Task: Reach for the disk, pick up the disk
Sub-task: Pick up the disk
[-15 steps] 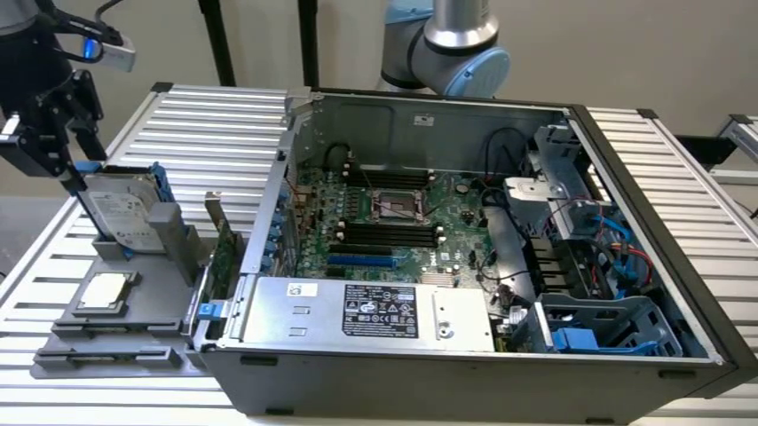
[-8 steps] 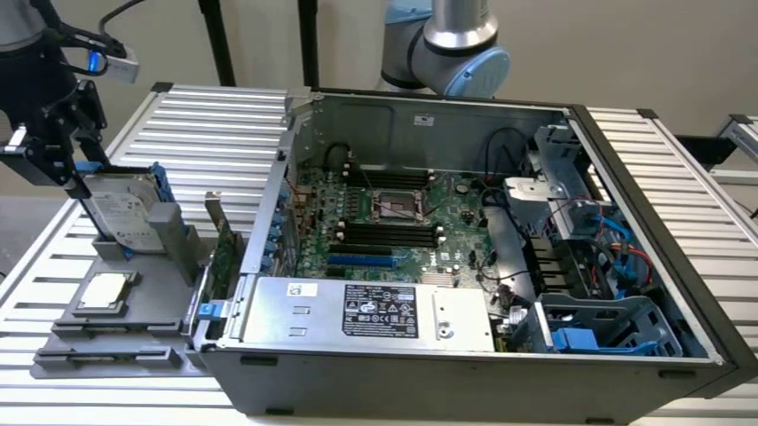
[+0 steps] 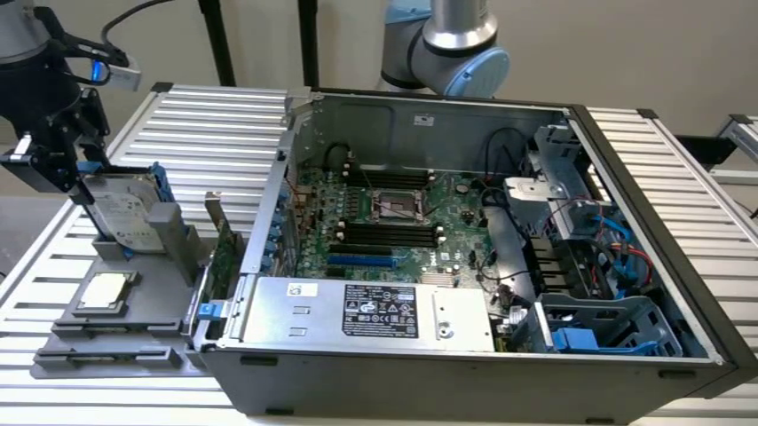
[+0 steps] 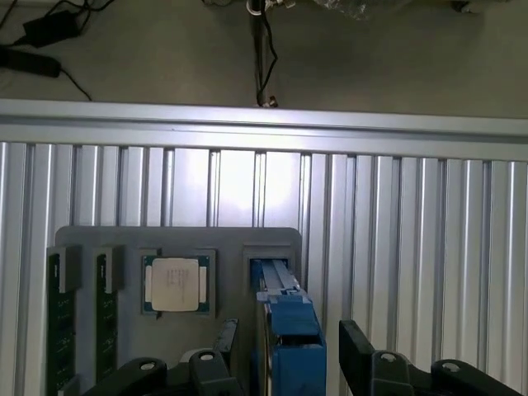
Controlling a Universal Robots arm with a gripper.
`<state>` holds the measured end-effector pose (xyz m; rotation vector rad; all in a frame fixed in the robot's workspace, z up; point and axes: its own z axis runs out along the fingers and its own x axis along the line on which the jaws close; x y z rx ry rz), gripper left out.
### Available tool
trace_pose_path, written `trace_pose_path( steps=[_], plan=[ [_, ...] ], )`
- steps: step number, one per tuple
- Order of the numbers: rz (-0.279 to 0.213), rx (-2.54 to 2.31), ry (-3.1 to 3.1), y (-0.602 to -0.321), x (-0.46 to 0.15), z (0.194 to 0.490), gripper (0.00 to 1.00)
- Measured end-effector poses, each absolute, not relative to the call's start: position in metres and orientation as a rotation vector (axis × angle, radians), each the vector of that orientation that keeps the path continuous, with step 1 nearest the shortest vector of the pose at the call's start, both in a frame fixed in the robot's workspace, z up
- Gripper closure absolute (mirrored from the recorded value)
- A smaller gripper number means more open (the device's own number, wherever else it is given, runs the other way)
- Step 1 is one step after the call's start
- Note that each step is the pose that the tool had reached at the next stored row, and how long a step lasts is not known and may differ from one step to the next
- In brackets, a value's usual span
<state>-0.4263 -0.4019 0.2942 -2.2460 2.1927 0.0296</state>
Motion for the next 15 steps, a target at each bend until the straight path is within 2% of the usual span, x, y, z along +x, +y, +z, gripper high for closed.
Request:
trace_pose_path(
  steps=[7,8,12,13,14,15],
  plan=[
    [0.030,-2.246,2.192,-0.4019,-0.4263,0.2938,0.42],
    [0.030,-2.246,2.192,-0.4019,-0.4263,0.2938,0.49],
    [0.029,-2.246,2.193,-0.4019,-0.4262,0.2938,0.52],
    [0.028,-2.246,2.193,-0.4019,-0.4262,0.2938,0.58],
    [0.028,-2.246,2.193,-0.4019,-0.4262,0.2938,0.58],
    [0.028,-2.246,2.193,-0.4019,-0.4263,0.2938,0.65]
  ],
)
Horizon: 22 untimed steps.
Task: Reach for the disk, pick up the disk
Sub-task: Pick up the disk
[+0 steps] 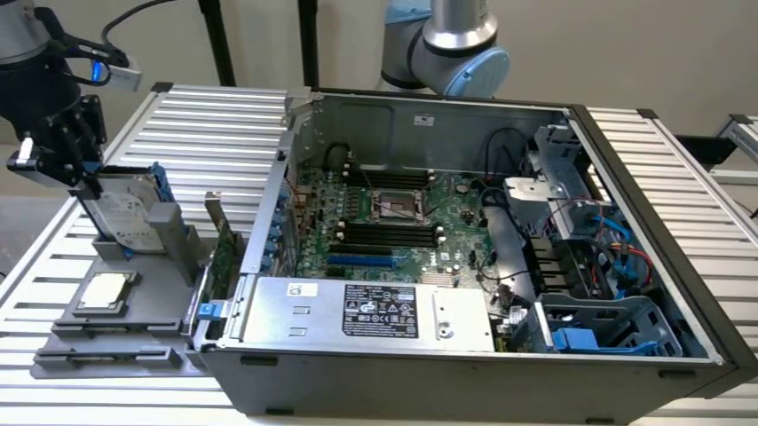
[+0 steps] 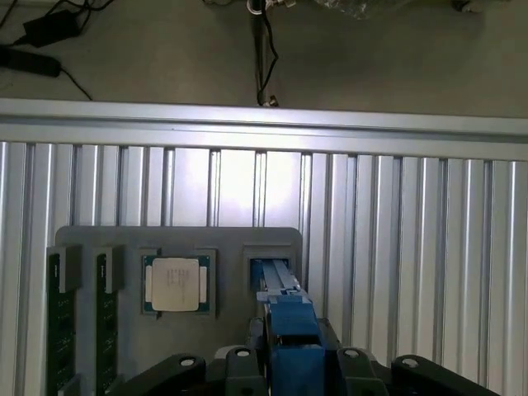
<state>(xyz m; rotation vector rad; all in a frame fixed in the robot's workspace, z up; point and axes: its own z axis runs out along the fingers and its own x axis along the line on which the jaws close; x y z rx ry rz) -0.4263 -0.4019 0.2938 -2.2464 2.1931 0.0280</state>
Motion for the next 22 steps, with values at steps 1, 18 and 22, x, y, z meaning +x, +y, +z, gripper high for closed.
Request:
trace_pose_path(
  steps=[1,18,22],
  plan=[
    [0.028,-2.247,2.193,-0.4019,-0.4263,0.2938,0.65],
    [0.025,-2.248,2.194,-0.4036,-0.4263,0.2938,0.67],
    [0.025,-2.247,2.195,-0.4068,-0.4263,0.2938,0.67]
  ],
)
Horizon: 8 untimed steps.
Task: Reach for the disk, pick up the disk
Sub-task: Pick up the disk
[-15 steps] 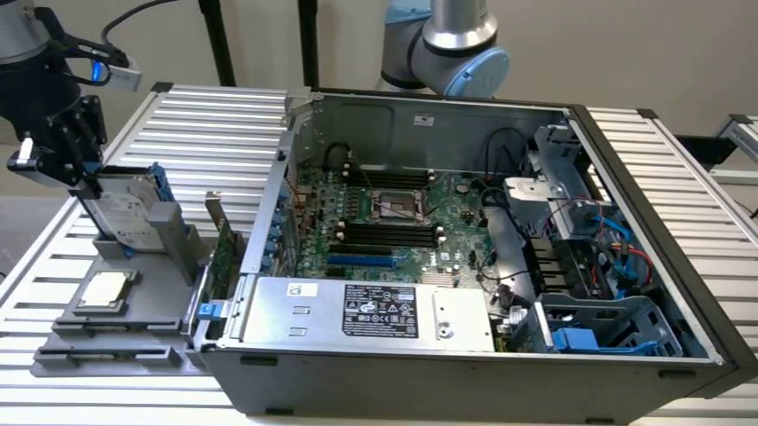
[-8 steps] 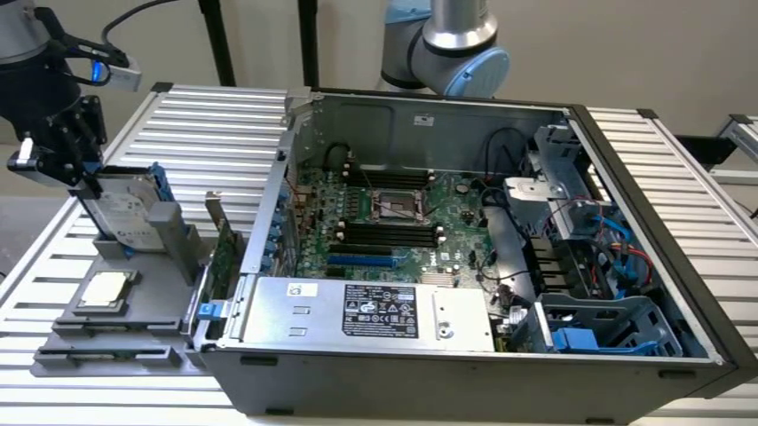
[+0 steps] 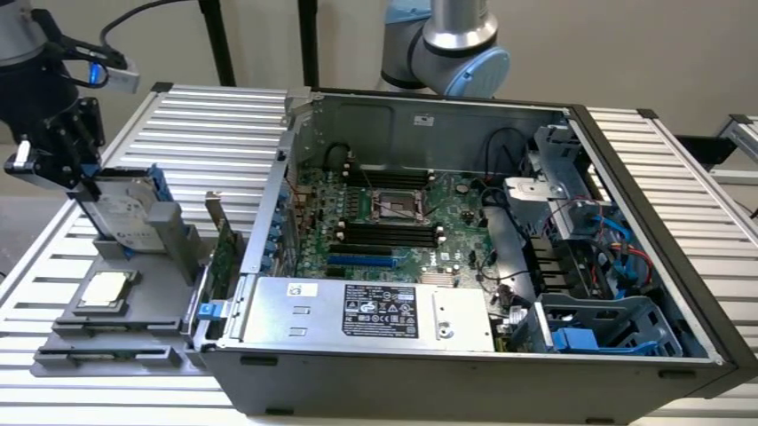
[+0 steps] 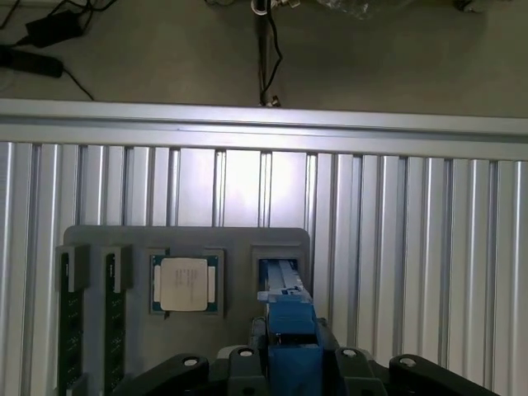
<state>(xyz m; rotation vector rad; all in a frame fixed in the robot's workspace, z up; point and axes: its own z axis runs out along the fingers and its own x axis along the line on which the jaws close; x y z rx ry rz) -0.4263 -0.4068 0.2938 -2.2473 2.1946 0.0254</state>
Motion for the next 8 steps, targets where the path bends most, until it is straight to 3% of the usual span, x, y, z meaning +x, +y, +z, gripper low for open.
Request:
trace_pose_path(
  steps=[8],
  plan=[
    [0.024,-2.246,2.194,-0.4093,-0.4262,0.2938,0.67]
  ],
)
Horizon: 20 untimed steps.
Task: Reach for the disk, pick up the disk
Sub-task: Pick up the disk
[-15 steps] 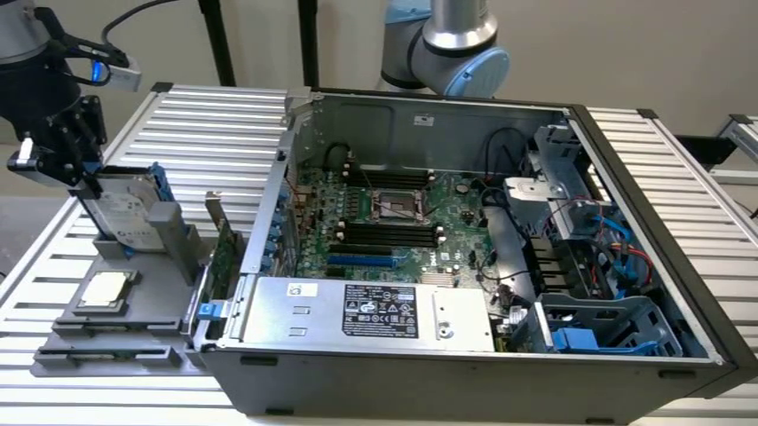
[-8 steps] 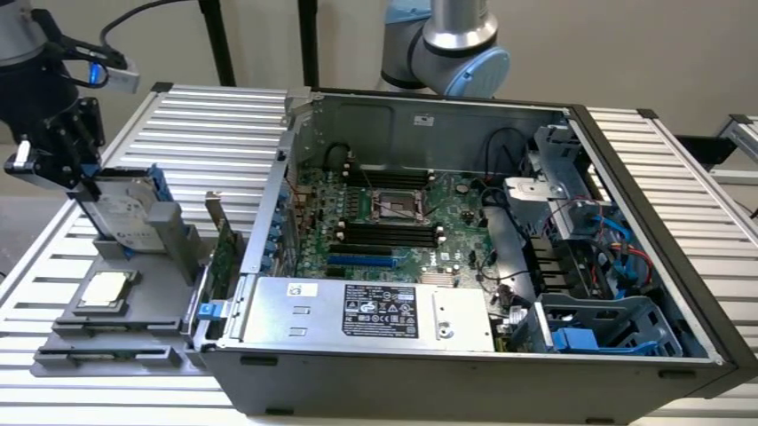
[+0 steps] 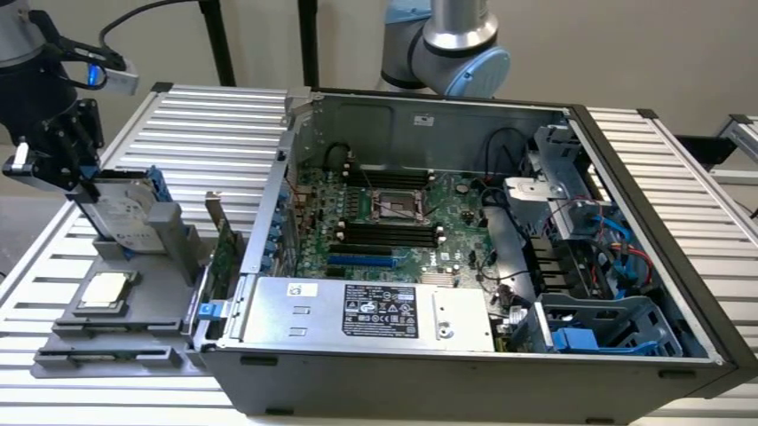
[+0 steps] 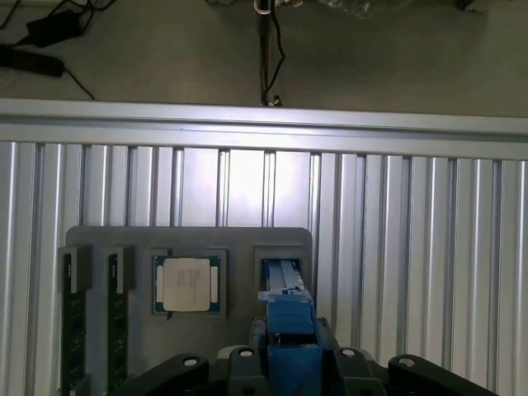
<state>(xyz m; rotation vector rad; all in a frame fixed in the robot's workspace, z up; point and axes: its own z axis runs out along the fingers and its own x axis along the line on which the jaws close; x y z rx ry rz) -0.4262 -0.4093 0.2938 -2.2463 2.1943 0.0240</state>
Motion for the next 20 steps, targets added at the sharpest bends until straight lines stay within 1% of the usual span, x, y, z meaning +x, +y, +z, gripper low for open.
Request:
trace_pose_path(
  steps=[13,20],
  plan=[
    [0.024,-2.246,2.194,-0.409,-0.426,0.296,0.67],
    [0.022,-2.245,2.193,-0.409,-0.425,0.306,0.67]
  ],
)
